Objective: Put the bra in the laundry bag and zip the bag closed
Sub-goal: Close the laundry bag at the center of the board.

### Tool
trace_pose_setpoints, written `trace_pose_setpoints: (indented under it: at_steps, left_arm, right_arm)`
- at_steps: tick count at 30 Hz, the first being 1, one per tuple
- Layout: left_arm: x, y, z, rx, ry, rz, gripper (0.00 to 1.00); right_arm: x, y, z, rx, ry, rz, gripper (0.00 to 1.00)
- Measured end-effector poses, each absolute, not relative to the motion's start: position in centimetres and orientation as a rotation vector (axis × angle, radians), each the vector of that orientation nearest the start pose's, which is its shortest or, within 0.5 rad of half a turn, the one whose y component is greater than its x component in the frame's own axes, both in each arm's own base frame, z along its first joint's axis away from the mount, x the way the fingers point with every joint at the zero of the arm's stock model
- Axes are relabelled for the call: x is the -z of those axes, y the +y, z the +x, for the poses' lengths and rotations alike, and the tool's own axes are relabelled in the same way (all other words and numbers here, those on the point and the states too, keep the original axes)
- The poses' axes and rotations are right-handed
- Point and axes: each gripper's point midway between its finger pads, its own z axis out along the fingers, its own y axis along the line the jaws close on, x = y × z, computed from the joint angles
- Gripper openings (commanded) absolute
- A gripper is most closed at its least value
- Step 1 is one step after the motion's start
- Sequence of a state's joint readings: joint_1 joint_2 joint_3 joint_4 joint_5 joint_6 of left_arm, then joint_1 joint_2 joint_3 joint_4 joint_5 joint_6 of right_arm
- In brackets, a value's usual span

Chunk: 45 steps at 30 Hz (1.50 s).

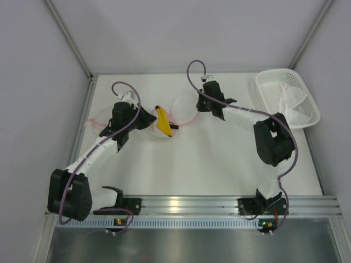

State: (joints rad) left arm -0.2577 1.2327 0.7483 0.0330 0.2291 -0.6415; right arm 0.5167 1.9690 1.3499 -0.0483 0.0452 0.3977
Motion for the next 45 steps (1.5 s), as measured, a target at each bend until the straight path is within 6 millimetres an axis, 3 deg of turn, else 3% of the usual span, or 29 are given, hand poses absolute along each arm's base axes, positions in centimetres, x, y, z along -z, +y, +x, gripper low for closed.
trace_pose_setpoints:
  at_steps: [1, 4, 7, 10, 13, 16, 18, 22, 24, 26, 34, 38, 45]
  left_arm:
    - [-17.0, -16.0, 34.9, 0.801, 2.086, -0.257, 0.00]
    - [-18.8, -16.9, 35.1, 0.878, 2.063, -0.258, 0.00]
    - [-21.3, -17.9, 35.5, 0.962, 2.017, -0.254, 0.00]
    - [-22.1, -18.3, 35.6, 0.988, 1.995, -0.252, 0.00]
    - [-21.7, -18.7, 35.6, 0.995, 2.007, -0.252, 0.00]
    - [-20.4, -19.5, 35.7, 0.971, 2.039, -0.240, 0.00]
    - [-19.1, -21.0, 35.2, 0.958, 2.075, -0.204, 0.00]
    - [-16.2, -24.4, 33.7, 0.952, 2.166, -0.110, 0.00]
    - [-15.2, -25.1, 33.3, 0.946, 2.195, -0.096, 0.00]
    - [-14.8, -25.1, 33.4, 0.928, 2.200, -0.100, 0.00]
    - [-13.6, -25.9, 33.2, 0.922, 2.225, -0.085, 0.00]
    - [-13.0, -26.9, 32.7, 0.943, 2.255, -0.065, 0.00]
    - [-15.5, -29.4, 33.6, 1.024, 2.217, -0.075, 0.00]
  right_arm:
    - [-9.5, 26.3, 45.6, -0.417, 2.248, -0.116, 0.00]
    - [-17.1, 24.3, 45.4, -0.359, 2.105, -0.125, 0.00]
    - [-27.0, 22.1, 44.0, -0.344, 1.902, -0.118, 0.00]
    - [-35.9, 19.9, 41.6, -0.345, 1.707, -0.107, 0.00]
    - [-40.6, 18.7, 39.1, -0.341, 1.590, -0.116, 0.00]
    - [-40.6, 18.4, 38.0, -0.289, 1.551, -0.155, 0.00]
    - [-37.6, 18.5, 37.4, -0.210, 1.569, -0.216, 0.00]
    - [-29.4, 19.7, 36.0, -0.046, 1.713, -0.363, 0.00]
    - [-27.0, 19.7, 35.4, -0.009, 1.760, -0.406, 0.00]
    - [-26.2, 19.1, 35.0, 0.012, 1.773, -0.408, 0.00]
    - [-27.2, 19.0, 33.6, -0.007, 1.723, -0.428, 0.00]
    - [-28.1, 19.2, 33.2, 0.075, 1.678, -0.466, 0.00]
    - [-31.4, 17.8, 33.7, 0.216, 1.558, -0.499, 0.00]
